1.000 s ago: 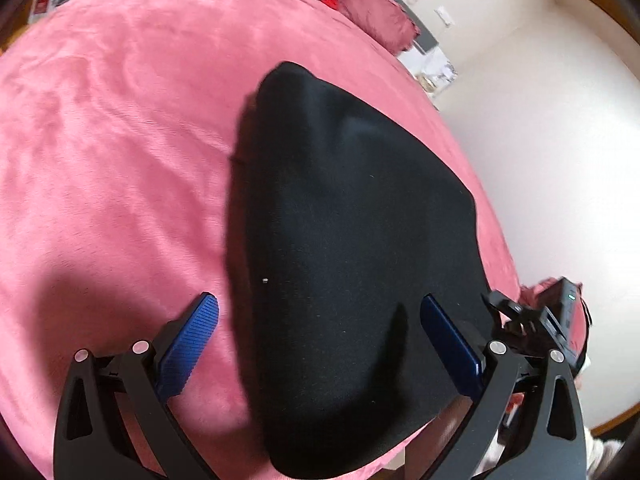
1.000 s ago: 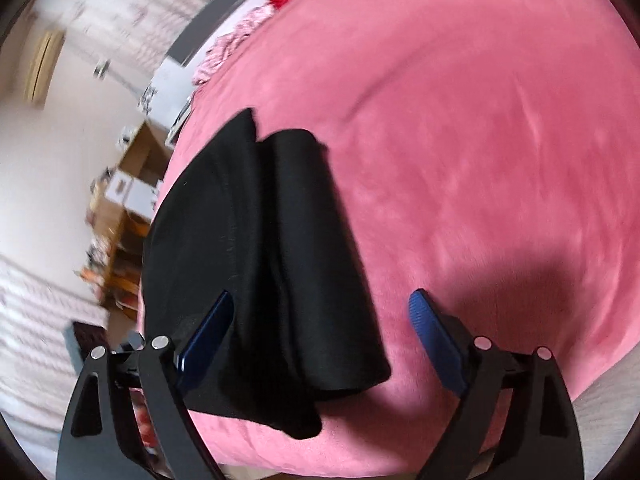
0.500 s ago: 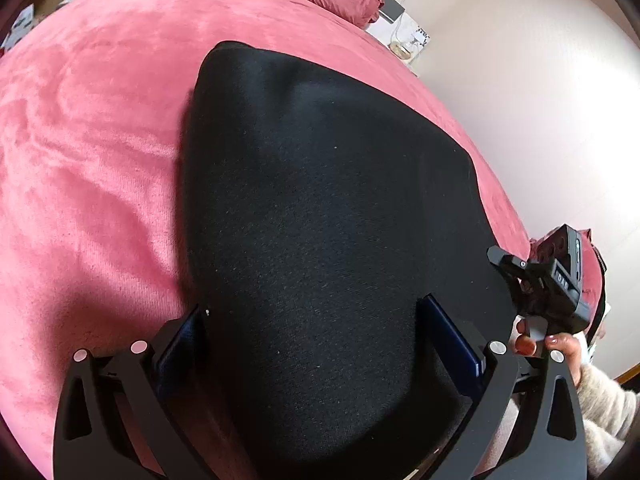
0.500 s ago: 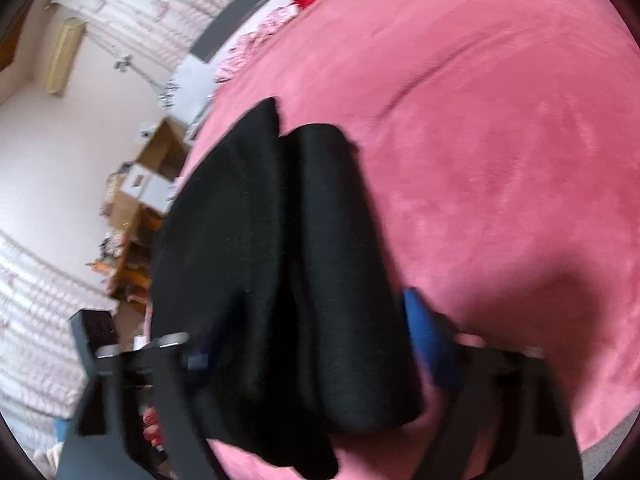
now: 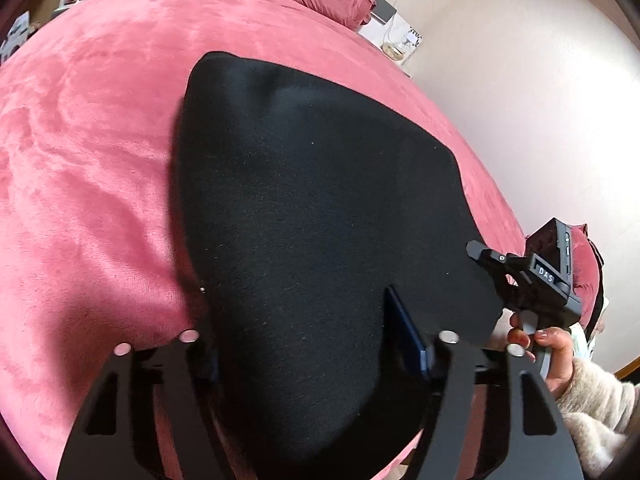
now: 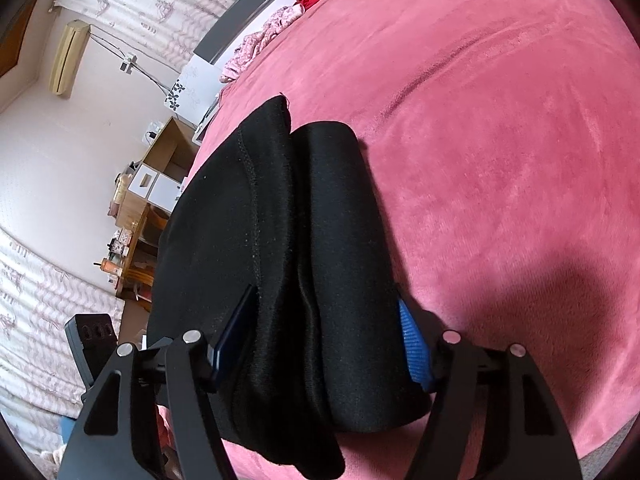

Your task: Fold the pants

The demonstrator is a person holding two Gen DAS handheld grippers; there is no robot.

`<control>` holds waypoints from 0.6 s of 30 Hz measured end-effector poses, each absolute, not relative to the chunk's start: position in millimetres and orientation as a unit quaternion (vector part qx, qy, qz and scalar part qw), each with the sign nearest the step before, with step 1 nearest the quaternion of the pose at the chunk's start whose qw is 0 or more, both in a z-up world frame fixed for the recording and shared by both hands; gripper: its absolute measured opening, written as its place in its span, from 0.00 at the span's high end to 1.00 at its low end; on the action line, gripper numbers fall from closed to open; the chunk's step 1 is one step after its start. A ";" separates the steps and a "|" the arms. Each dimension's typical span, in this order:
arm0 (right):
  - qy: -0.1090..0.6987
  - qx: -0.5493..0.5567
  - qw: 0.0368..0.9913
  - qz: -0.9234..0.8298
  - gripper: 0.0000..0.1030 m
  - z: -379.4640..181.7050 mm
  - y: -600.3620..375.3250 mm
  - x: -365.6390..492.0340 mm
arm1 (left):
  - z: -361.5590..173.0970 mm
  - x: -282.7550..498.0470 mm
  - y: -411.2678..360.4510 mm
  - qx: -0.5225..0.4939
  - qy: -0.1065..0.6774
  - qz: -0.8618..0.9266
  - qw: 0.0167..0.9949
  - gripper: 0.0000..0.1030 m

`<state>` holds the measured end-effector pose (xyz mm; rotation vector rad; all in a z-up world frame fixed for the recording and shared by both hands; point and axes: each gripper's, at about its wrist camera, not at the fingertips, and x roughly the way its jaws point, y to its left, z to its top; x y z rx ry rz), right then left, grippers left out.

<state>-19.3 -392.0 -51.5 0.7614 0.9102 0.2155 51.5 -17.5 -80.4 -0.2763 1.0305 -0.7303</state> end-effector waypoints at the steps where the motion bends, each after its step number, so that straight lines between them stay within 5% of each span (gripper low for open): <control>1: 0.428 0.358 0.824 0.102 0.35 -51.6 -393.1 -19.2 | -80.1 53.3 -20.5 -0.127 0.480 -0.340 0.799 0.40; 10: 0.392 0.310 0.860 0.108 0.50 -28.2 -381.3 -27.0 | -64.9 45.5 -20.2 -0.101 0.459 -0.338 0.815 0.54; 18: 0.362 0.228 0.894 0.134 0.52 1.7 -354.0 -22.2 | -31.1 39.2 -21.3 -0.060 0.396 -0.328 0.856 0.55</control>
